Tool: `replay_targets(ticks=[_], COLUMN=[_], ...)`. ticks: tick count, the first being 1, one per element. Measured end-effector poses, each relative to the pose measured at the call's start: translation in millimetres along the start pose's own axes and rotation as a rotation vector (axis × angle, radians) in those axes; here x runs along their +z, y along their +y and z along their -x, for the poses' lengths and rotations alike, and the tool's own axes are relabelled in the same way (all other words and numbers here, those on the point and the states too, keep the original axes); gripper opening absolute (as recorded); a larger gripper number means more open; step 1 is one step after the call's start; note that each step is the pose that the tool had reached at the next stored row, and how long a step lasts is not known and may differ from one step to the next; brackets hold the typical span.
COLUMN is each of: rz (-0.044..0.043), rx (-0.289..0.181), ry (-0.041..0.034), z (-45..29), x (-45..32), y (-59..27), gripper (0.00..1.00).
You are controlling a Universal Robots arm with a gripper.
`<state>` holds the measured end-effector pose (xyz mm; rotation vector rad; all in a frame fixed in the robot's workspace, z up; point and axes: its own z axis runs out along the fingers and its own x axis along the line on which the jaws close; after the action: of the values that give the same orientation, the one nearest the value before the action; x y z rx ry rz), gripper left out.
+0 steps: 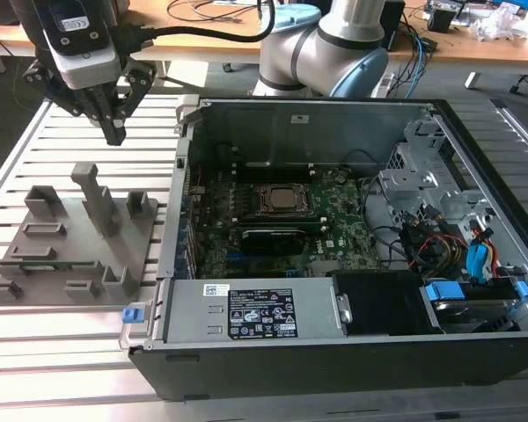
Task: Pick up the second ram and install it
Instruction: 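Reach for the second ram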
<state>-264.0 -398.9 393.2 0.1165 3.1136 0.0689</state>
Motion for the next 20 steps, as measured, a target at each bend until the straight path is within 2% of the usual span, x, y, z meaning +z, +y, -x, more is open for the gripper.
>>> replay_targets(ticks=[1,5,8,10,12,17,20], rz=[0.0000,0.0000,-0.0001,-0.0001,0.0000,-0.0001,0.0000], rx=[0.000,0.000,0.000,0.000,0.000,0.000,0.000], ry=[0.0000,0.0001,0.0001,0.0001,0.0000,0.0001,0.0000], z=[-4.7,-15.7,-28.6,-33.0,-47.1,-69.4,-86.6], x=[-0.1,-0.4,-0.8,-0.9,-1.1,-1.6,-1.6], y=[-0.3,-1.2,-2.1,-2.5,-3.5,-5.1,-8.1], gripper=[0.11,0.11,0.11,0.11,0.11,0.11,0.11])
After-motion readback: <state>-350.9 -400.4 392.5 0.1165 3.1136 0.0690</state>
